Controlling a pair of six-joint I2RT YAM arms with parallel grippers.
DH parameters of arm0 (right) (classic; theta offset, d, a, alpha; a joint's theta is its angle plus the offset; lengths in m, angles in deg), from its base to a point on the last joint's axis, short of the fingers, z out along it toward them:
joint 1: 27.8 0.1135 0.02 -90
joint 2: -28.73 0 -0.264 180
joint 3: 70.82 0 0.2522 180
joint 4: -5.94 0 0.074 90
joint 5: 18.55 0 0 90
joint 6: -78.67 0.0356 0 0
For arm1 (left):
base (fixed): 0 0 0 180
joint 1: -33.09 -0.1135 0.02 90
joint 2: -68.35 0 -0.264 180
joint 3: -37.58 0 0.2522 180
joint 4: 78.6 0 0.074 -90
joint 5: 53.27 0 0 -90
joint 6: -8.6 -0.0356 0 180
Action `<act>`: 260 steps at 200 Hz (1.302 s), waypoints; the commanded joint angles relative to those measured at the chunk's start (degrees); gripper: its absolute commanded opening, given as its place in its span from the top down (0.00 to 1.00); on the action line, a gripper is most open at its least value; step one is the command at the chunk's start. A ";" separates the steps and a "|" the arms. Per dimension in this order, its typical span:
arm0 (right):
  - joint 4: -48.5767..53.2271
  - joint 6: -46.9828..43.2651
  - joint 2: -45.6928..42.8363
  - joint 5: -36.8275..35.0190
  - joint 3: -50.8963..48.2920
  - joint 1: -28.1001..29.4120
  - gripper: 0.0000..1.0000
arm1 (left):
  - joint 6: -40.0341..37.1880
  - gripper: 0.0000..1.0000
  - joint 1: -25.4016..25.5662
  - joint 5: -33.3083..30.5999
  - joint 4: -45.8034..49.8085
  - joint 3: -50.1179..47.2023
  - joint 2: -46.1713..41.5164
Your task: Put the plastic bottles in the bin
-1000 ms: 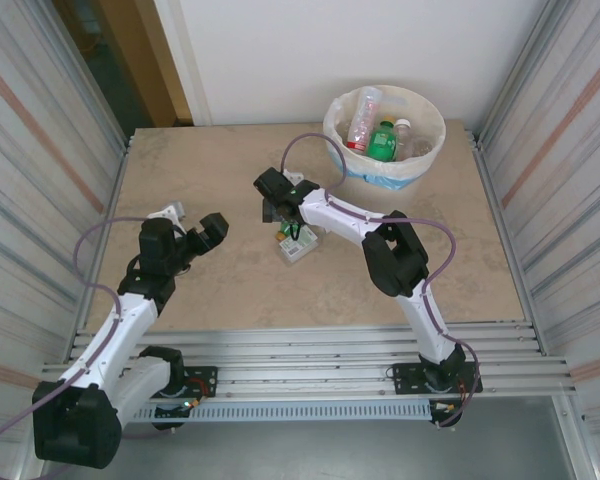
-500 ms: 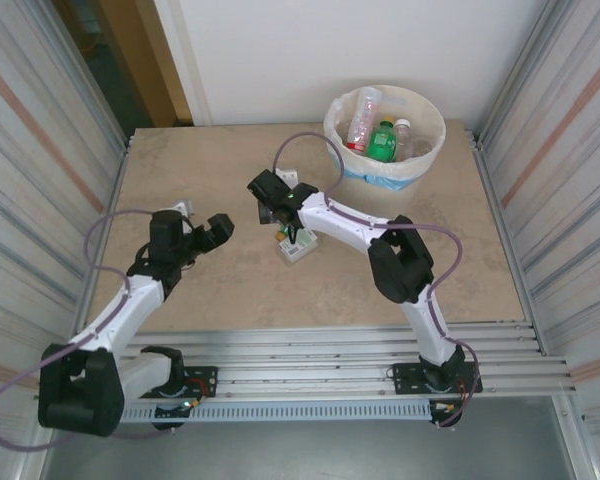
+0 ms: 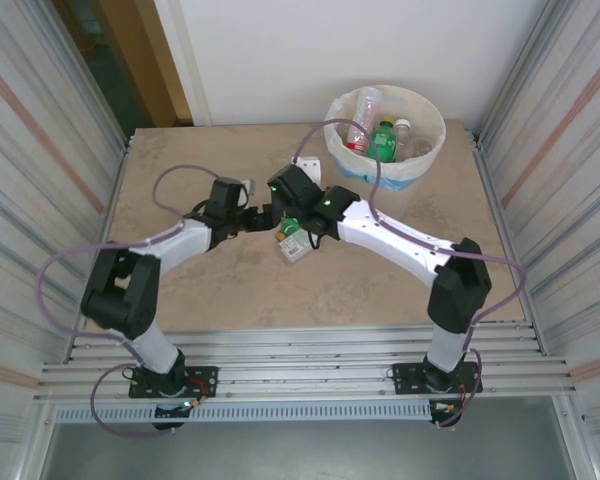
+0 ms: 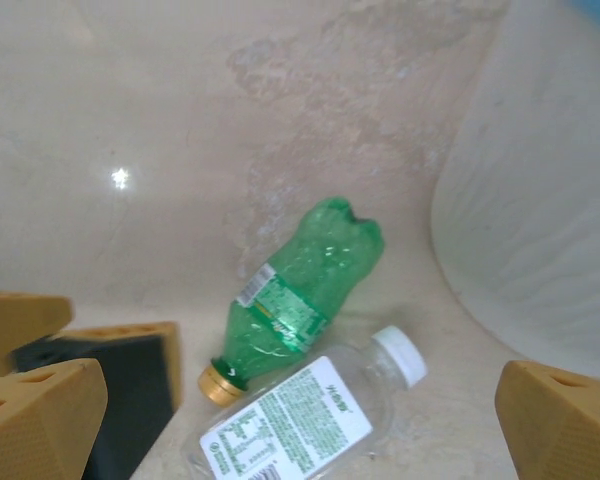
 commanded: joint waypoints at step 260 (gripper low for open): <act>-9.87 -2.99 -20.63 -3.48 -12.98 -0.05 0.02 | -7.94 0.61 1.77 -11.12 15.74 18.06 13.97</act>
